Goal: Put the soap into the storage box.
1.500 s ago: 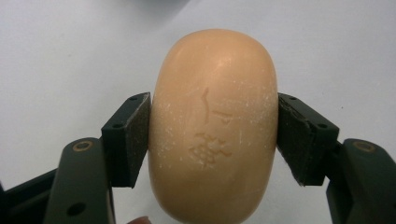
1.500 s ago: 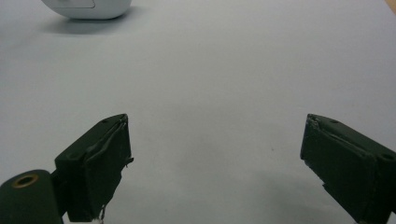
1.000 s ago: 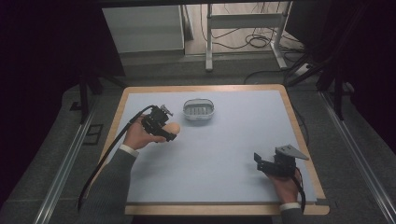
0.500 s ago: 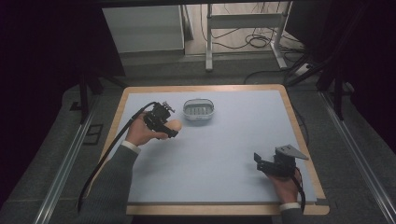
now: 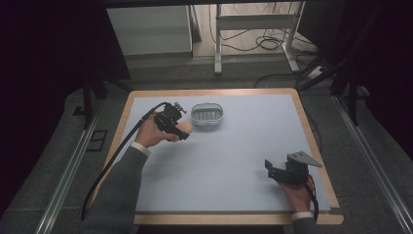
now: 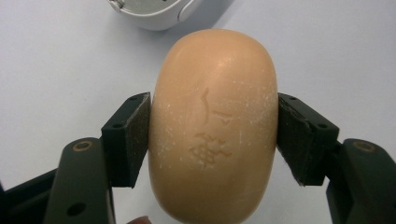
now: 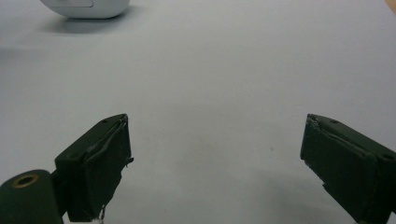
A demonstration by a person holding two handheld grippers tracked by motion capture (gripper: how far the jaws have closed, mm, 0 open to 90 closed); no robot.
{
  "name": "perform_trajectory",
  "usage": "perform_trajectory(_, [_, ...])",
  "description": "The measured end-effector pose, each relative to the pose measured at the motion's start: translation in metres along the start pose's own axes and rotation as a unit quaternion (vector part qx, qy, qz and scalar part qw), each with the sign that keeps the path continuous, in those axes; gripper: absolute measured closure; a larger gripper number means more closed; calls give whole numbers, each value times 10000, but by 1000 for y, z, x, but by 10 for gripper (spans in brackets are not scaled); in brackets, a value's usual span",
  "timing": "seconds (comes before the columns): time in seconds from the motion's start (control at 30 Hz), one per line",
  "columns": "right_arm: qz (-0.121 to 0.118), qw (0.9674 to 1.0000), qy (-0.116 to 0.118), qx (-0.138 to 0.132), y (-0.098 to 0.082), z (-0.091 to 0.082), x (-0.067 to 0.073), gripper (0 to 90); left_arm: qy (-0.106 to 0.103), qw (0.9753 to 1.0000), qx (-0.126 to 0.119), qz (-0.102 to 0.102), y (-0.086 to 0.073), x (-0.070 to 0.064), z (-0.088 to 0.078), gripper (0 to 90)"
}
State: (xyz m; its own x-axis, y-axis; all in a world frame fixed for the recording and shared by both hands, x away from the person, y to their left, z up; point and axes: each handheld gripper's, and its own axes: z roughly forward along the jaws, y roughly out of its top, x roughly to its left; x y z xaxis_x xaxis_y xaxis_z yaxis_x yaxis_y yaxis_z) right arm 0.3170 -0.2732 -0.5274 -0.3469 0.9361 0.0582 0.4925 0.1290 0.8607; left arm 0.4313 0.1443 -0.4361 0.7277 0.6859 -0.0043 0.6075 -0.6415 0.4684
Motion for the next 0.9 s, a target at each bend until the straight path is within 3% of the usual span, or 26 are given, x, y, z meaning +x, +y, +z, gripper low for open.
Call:
perform_trajectory(0.6, [26,10000,-16,-8,0,0,0,89,-75,10000,6,15,20,4,2,322])
perform_trajectory(0.9, [-16,10000,-24,8,0,0,0,89,-17,10000,36,57,31,5,5,322])
